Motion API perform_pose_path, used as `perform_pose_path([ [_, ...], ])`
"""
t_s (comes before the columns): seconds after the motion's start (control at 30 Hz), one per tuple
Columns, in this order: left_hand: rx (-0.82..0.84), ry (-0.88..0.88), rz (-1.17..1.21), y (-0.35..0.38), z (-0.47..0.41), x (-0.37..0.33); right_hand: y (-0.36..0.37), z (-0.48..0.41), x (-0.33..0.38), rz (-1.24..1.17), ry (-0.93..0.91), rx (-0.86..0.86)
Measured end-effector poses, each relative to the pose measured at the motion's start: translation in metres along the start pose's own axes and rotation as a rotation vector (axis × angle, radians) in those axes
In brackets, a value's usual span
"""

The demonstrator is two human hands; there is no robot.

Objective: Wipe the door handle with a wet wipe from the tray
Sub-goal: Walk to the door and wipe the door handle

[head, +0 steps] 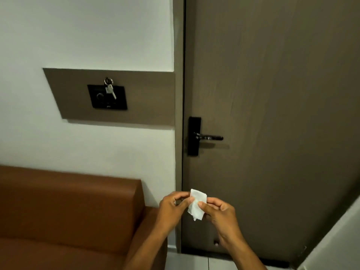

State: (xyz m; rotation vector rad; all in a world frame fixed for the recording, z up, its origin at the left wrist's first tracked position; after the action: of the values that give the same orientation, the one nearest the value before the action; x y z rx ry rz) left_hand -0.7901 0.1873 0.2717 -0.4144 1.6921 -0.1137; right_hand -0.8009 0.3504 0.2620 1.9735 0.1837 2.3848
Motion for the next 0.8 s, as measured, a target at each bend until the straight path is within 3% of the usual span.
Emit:
perform_pose_path([
  [0.13,-0.101,0.271,-0.491,-0.029,-0.099,-0.017,0.005,-0.081,0.039,0.070,-0.136,-0.207],
  [0.2,-0.202,0.412,-0.624,-0.044,-0.138,-0.037,-0.001,-0.109,0.069,0.291,-0.340,-0.353],
  [0.33,-0.358,0.588,-0.744,-0.058,-0.200,-0.071,0.002,-0.154,0.129,0.764,-0.955,-0.563],
  [0.4,-0.395,0.666,-0.819,-0.058,-0.216,-0.080,0.002,-0.174,0.138,0.866,-1.083,-0.648],
  [0.5,-0.460,0.743,-0.930,-0.059,-0.239,-0.088,-0.001,-0.201,0.129,0.937,-1.129,-0.686],
  [0.67,-0.639,0.772,-1.048,-0.073,-0.280,-0.109,0.001,-0.215,0.093,1.039,-1.124,-0.606],
  [0.8,-0.681,0.787,-1.089,-0.071,-0.308,-0.107,0.004,-0.218,0.067,1.266,-0.911,-0.518],
])
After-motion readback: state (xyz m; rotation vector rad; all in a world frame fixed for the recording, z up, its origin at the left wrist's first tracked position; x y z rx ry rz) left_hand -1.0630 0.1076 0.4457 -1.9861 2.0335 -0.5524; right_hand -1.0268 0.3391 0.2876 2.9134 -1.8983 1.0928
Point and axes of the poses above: each hand's wrist, its own z-axis away from the middle knuckle, its own y-axis out of the palm, x = y × z, the point moved 4 cm from there along -z, towards the middle knuckle, and after that the axes turned 2 degrees about y, right-handed, at the moved point
